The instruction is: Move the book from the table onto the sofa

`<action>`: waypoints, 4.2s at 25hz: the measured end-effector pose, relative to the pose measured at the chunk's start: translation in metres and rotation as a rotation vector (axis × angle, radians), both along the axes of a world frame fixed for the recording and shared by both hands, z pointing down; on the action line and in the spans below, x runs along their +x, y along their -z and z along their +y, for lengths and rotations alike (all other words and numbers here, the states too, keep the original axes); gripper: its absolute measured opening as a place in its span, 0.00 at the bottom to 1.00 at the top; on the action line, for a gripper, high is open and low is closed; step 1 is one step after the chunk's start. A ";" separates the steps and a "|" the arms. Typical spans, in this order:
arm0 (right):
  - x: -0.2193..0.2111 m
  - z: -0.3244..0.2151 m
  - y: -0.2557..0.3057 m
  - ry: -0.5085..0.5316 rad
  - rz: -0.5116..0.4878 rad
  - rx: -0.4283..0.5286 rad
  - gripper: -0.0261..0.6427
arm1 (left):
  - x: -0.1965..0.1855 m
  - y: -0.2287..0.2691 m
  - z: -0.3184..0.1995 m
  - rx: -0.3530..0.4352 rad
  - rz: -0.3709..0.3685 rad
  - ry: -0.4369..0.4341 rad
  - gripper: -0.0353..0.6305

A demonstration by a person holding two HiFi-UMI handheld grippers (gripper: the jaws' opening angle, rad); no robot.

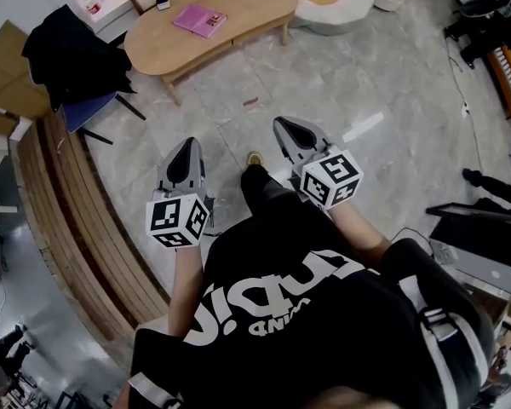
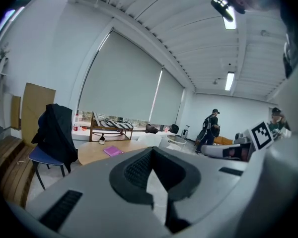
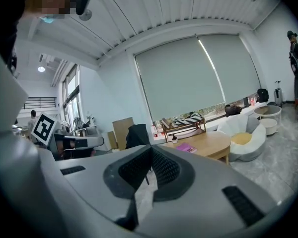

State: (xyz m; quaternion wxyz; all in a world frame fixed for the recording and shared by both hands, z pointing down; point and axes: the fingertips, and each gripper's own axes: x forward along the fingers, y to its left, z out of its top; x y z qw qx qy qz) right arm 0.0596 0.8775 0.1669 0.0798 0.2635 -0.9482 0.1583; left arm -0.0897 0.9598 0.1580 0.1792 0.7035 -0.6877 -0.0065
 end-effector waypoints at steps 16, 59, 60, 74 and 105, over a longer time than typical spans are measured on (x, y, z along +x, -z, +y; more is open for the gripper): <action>-0.049 -0.164 0.007 0.032 -0.013 -0.008 0.04 | -0.053 0.017 -0.163 0.013 -0.010 0.028 0.06; -0.221 -0.458 -0.022 0.035 0.018 -0.079 0.04 | -0.221 -0.018 -0.470 -0.029 0.045 0.026 0.06; -0.229 -0.467 -0.020 0.037 0.018 -0.078 0.04 | -0.228 -0.017 -0.479 -0.028 0.046 0.025 0.06; -0.306 -0.563 -0.008 0.015 0.033 -0.037 0.04 | -0.306 0.000 -0.569 -0.003 0.031 0.009 0.06; -0.399 -0.656 -0.091 0.221 0.117 -0.153 0.04 | -0.361 -0.090 -0.639 -0.130 0.100 0.151 0.06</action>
